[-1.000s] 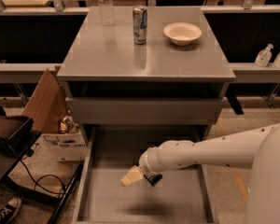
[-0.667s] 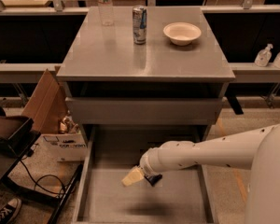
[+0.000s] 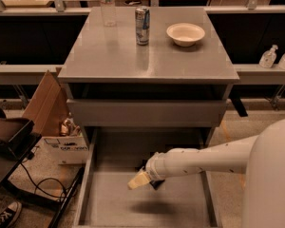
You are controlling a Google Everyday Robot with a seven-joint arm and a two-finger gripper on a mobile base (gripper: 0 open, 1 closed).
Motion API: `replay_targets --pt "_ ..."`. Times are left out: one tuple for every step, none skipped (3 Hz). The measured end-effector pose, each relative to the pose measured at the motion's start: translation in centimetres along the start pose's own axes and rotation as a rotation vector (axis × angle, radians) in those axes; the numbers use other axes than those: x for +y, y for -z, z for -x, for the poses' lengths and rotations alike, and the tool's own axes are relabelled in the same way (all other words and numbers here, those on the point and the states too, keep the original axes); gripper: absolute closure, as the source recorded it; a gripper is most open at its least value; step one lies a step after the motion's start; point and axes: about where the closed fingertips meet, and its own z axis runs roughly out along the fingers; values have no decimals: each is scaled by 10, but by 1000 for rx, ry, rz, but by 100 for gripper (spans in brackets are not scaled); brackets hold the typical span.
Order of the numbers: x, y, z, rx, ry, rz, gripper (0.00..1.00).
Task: Pick rxbar blueberry from middle drawer and place on counter
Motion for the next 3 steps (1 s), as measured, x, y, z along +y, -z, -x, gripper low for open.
replay_targets --pt "-25 -8 -17 -10 -12 -34 0" --pt "-43 -21 -36 12 -22 -62 0" --pt "-49 -54 -55 52 -28 -86 0"
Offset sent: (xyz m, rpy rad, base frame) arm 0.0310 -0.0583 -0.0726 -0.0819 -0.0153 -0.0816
